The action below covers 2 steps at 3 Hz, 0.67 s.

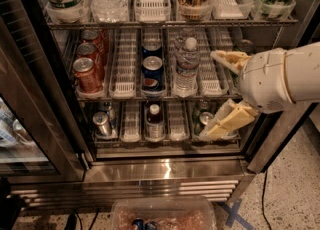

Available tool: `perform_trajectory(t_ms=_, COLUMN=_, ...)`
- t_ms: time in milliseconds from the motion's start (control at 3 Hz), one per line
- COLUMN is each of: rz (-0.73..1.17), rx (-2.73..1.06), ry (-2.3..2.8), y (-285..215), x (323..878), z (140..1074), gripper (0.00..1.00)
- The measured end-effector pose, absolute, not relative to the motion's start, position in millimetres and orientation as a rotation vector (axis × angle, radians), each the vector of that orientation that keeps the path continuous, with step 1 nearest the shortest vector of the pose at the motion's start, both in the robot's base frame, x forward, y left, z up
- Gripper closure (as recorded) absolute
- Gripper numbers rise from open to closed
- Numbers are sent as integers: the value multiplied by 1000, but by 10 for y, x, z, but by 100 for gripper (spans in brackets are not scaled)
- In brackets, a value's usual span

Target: Pick coke can from middle shelf of fridge

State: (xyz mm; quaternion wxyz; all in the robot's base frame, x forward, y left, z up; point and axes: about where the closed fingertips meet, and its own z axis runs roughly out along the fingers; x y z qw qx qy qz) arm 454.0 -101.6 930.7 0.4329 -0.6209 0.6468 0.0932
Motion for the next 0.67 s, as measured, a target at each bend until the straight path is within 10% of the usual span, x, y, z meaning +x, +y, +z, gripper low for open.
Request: perform_trajectory(t_ms=667, rz=212, rx=-1512, ry=1622, y=-896, x=4542, z=9214, gripper=0)
